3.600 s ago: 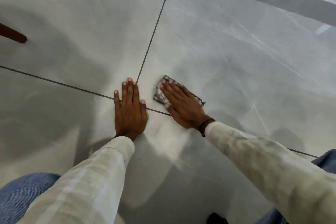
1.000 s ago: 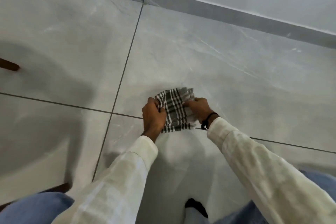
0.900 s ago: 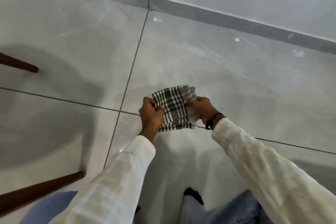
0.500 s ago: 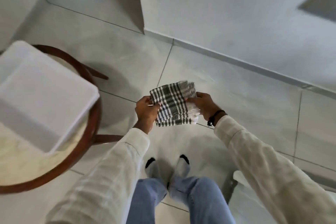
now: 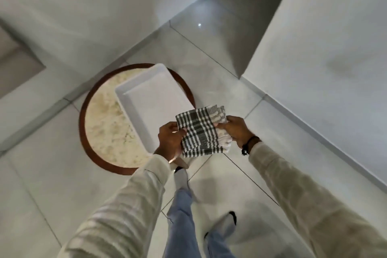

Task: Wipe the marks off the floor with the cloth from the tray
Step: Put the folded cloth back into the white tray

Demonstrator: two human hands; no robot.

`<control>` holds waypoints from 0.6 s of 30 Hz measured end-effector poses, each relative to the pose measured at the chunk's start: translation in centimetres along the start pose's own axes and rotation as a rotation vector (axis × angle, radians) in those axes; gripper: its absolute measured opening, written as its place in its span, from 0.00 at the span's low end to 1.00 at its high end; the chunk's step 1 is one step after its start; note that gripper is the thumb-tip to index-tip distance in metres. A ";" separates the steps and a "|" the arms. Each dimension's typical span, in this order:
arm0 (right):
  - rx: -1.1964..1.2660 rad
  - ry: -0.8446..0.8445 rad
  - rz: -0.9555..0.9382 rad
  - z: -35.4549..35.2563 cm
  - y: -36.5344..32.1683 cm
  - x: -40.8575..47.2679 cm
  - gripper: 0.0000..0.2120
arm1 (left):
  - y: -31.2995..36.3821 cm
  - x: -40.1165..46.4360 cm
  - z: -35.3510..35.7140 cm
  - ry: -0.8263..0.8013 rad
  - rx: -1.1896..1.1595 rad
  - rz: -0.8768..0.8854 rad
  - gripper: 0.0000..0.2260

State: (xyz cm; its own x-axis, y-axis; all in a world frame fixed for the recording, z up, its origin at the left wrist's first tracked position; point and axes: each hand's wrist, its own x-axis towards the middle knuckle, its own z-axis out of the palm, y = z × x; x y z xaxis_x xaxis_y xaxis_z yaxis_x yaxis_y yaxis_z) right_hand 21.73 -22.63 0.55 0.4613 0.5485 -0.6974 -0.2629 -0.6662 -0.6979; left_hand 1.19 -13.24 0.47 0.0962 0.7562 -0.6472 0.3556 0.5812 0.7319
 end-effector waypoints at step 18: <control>-0.533 0.008 -0.082 19.1 -0.4 18.8 0.08 | -2.7 22.0 -7.4 0.104 0.573 -0.006 0.18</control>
State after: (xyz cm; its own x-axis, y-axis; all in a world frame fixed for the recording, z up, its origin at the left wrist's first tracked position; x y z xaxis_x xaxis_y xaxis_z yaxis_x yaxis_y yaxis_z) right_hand 14.27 -2.43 -15.41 0.4691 0.6073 -0.6411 0.2396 -0.7863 -0.5695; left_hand -4.51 4.01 -14.17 0.0110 0.7955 -0.6059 0.8048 0.3525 0.4775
